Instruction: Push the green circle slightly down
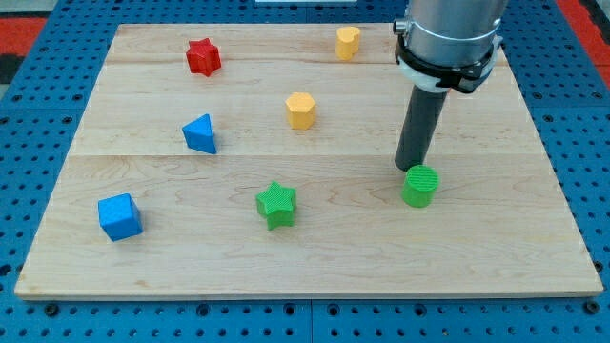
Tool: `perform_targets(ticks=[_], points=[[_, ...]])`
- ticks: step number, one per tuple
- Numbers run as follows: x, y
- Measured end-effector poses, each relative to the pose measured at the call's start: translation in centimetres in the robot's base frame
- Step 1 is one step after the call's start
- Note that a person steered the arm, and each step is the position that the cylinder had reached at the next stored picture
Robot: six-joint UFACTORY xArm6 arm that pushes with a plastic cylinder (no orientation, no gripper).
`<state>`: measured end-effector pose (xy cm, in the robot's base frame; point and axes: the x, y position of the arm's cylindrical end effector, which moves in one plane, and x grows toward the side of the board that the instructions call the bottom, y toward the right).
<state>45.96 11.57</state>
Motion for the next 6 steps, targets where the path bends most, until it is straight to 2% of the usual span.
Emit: perform_targets(ticks=[4,6], points=[[1.1,-3.6],[1.7,-1.6]])
